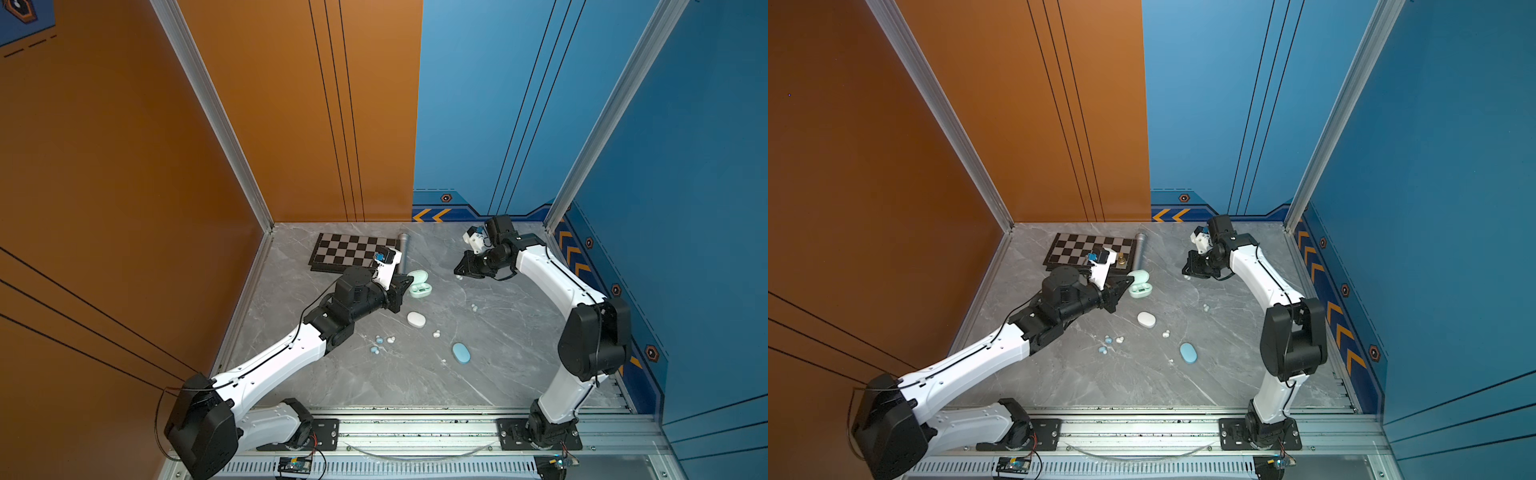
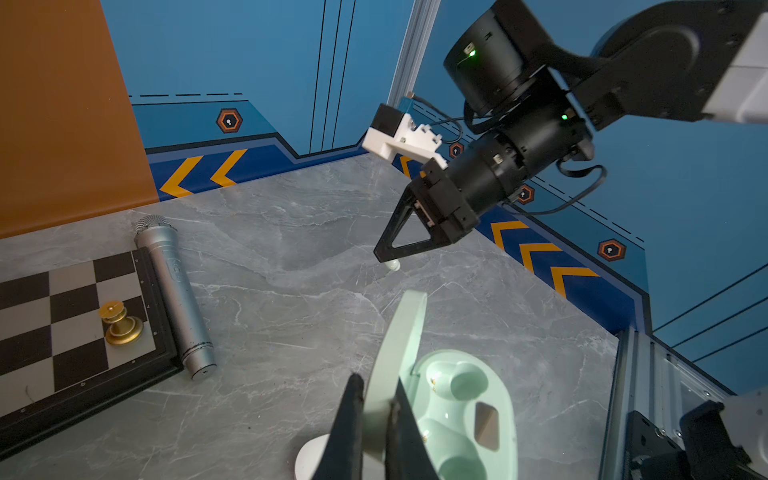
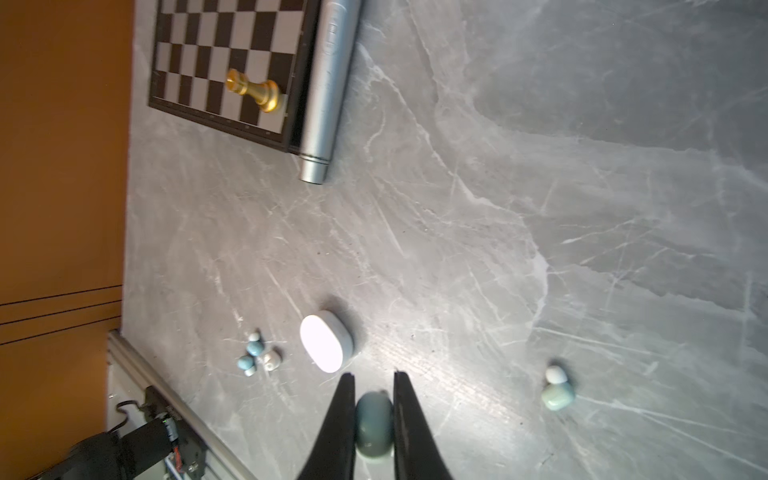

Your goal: Insert the wireless bluetooth earbuds into the charging case

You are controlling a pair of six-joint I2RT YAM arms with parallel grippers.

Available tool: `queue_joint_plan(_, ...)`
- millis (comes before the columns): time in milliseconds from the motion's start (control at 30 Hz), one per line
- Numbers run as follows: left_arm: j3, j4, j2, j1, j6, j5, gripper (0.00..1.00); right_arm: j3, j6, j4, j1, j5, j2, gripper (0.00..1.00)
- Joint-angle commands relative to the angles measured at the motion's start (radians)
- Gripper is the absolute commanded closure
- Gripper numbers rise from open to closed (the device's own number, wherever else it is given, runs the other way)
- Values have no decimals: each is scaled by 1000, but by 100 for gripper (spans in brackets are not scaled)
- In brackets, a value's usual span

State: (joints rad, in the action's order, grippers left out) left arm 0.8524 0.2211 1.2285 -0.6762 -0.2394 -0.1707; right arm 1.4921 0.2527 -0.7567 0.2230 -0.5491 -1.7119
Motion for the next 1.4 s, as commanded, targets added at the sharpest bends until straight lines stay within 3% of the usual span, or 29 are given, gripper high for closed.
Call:
queue_joint_plan(0,42,74,41,-13,33,33,100,-56,60,-1,-4,-129,108,89)
queue_joint_plan(200,86,76,88,-31,107,-7,100,-132,101,6,17,-205,288,88)
queue_joint_plan(400,102,79,90,-61,172,-7,100,-124,108,6,91,-262,372,87)
queue_joint_plan(600,111,99,88,-83,223,-38,100,-95,106,10,151,-290,387,87)
queue_joint_plan(1367,146,140,92,-100,200,-104,100,-116,53,2,156,-231,398,84)
